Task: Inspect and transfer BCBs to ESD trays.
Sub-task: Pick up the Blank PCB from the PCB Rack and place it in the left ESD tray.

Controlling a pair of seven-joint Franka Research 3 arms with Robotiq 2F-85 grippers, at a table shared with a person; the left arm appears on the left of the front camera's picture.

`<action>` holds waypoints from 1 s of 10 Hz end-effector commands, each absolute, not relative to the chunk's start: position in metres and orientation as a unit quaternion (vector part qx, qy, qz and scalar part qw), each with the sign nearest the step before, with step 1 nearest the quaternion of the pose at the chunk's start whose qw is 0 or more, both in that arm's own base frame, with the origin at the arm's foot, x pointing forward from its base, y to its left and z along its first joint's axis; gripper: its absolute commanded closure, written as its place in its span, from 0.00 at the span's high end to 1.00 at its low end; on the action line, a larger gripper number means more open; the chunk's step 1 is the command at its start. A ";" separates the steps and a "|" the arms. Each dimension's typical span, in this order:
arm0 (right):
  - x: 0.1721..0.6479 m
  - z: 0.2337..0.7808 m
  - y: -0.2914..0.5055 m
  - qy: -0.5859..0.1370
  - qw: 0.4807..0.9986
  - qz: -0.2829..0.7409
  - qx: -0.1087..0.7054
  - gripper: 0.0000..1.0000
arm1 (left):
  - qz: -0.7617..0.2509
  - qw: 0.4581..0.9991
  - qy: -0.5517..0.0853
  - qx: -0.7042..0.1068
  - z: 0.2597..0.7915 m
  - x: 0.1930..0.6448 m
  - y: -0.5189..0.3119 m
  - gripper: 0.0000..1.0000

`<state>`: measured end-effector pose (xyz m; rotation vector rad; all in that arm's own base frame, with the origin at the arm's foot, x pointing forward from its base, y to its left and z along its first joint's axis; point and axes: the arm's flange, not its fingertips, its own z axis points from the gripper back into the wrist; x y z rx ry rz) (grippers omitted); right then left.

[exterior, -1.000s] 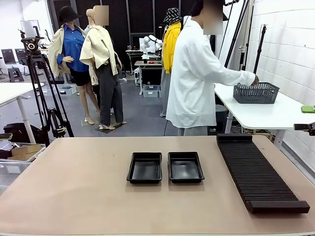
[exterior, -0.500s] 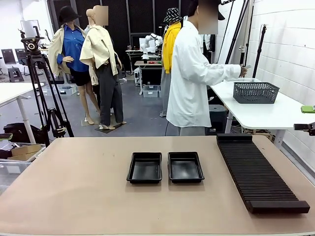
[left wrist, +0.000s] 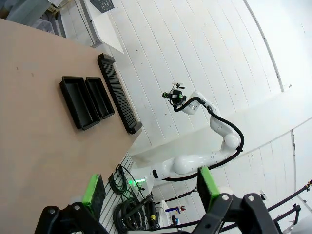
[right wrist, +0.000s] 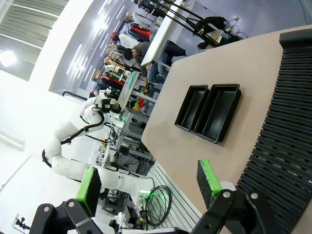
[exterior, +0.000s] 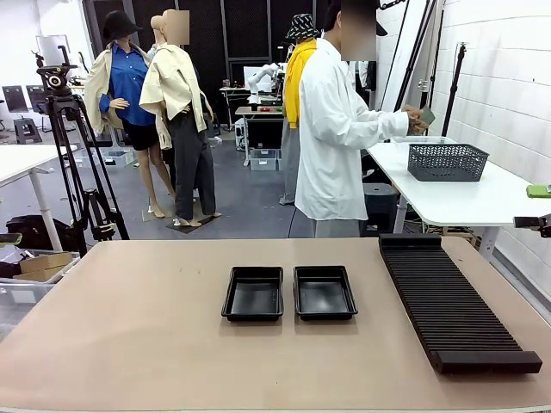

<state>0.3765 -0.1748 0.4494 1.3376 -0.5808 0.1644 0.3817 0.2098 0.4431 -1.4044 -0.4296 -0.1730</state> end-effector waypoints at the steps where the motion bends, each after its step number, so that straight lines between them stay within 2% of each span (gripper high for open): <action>1: 0.375 0.449 -0.175 -0.261 0.742 0.074 0.613 1.00 | -0.077 0.743 -0.194 -0.636 0.444 0.381 0.212 1.00; 10: 0.375 0.449 -0.175 -0.261 0.742 0.074 0.613 1.00 | -0.077 0.743 -0.194 -0.636 0.444 0.381 0.212 1.00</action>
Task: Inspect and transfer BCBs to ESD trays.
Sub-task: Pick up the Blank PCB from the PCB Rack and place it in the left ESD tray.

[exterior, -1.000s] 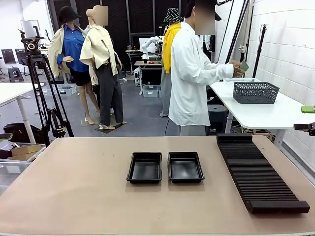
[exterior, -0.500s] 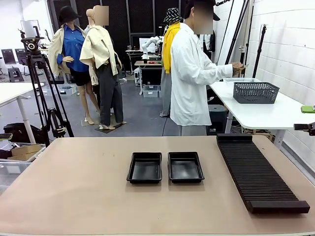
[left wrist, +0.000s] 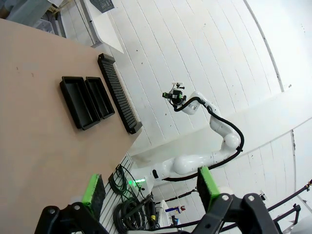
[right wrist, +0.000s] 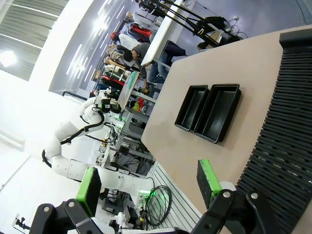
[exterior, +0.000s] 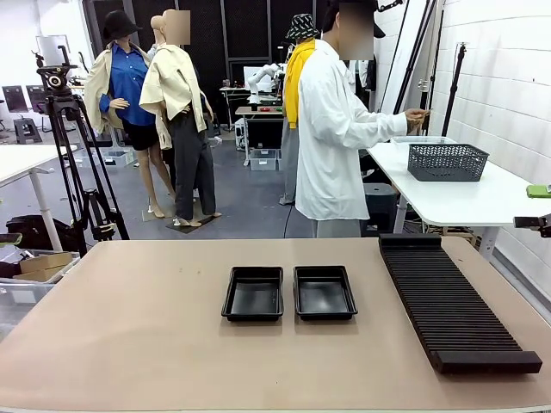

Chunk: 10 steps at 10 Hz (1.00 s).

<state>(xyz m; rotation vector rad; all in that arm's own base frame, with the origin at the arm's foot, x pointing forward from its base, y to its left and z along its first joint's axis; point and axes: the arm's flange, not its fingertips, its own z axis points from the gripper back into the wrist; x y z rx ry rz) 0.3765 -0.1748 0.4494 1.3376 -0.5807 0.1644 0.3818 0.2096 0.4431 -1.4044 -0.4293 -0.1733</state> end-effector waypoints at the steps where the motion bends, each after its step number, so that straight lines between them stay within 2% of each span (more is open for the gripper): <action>1: 0.375 0.449 -0.175 -0.261 0.742 0.074 0.613 1.00 | -0.077 0.743 -0.194 -0.636 0.444 0.381 0.212 1.00; 10: 0.375 0.449 -0.175 -0.261 0.742 0.074 0.613 1.00 | -0.077 0.743 -0.194 -0.636 0.444 0.381 0.212 1.00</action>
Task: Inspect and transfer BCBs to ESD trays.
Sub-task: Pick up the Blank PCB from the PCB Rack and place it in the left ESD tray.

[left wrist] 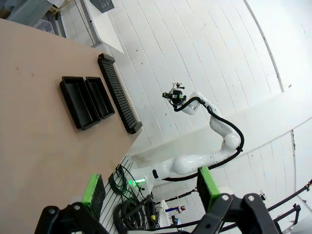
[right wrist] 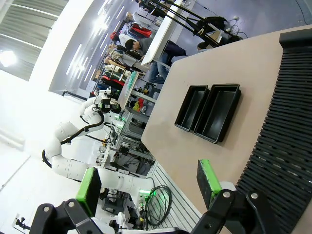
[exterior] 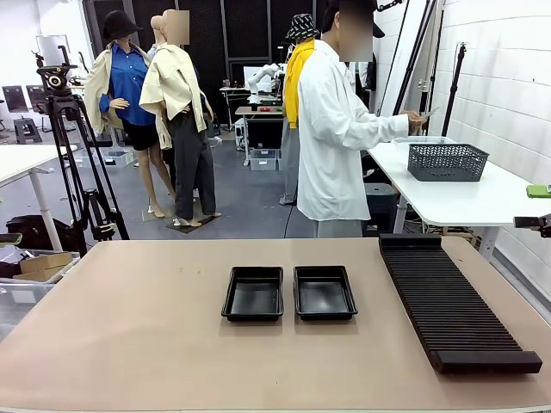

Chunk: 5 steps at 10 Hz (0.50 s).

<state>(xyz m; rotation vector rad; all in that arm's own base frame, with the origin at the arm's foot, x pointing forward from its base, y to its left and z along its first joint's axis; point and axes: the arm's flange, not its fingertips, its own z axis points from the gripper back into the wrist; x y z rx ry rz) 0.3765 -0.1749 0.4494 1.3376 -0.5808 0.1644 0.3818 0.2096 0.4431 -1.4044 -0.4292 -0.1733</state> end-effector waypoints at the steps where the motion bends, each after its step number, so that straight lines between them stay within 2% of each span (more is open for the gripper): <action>1: 0.375 0.449 -0.175 -0.261 0.742 0.074 0.613 1.00 | -0.077 0.743 -0.194 -0.636 0.444 0.381 0.212 1.00; 5: 0.375 0.449 -0.175 -0.261 0.742 0.074 0.613 1.00 | -0.077 0.743 -0.194 -0.636 0.444 0.381 0.212 1.00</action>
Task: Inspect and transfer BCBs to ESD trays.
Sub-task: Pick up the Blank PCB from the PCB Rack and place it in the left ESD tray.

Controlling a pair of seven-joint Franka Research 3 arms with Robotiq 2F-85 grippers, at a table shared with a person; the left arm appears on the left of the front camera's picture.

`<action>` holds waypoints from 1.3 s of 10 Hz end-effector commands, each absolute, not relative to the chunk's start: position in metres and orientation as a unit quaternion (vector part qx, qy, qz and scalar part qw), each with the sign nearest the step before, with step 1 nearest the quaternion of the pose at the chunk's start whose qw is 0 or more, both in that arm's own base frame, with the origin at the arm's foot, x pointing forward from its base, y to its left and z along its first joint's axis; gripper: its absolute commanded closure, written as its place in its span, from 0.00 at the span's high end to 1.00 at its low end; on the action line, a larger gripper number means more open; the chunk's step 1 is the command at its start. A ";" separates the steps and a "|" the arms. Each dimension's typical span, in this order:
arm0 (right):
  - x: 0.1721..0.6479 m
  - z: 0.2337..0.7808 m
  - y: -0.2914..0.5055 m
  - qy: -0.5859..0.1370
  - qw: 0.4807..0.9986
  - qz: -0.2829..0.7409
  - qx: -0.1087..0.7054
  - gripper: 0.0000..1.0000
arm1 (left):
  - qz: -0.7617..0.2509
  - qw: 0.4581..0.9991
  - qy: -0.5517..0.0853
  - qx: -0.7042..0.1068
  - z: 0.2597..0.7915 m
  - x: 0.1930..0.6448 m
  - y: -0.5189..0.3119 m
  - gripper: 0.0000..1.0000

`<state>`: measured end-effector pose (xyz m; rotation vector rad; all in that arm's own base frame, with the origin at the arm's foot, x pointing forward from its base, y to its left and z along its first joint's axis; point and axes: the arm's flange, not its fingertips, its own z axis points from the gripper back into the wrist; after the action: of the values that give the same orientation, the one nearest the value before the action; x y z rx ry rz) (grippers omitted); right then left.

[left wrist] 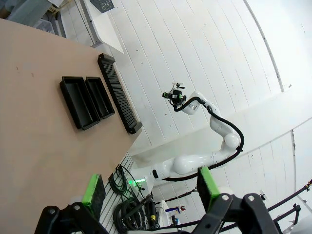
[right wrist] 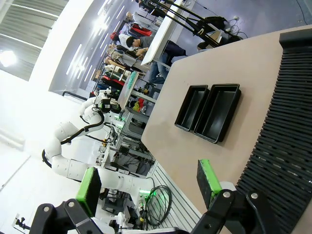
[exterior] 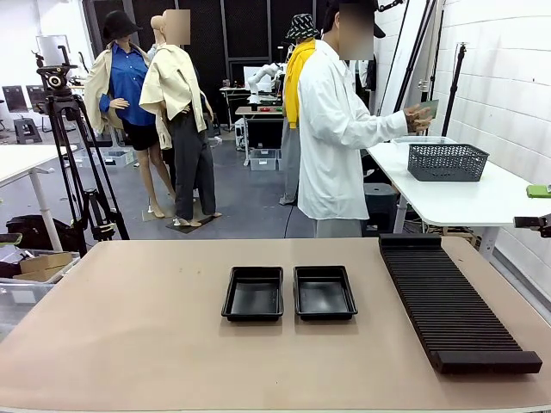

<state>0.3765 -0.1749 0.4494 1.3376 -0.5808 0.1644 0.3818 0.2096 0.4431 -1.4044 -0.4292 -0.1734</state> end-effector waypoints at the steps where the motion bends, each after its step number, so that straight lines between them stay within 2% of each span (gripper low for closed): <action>1: 0.375 0.449 -0.175 -0.261 0.742 0.074 0.613 1.00 | -0.077 0.743 -0.194 -0.636 0.444 0.381 0.212 1.00; 13: 0.375 0.449 -0.175 -0.261 0.742 0.074 0.613 1.00 | -0.077 0.743 -0.194 -0.636 0.444 0.381 0.212 1.00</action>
<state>0.3765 -0.1749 0.4494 1.3375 -0.5808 0.1644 0.3818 0.2096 0.4431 -1.4043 -0.4291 -0.1734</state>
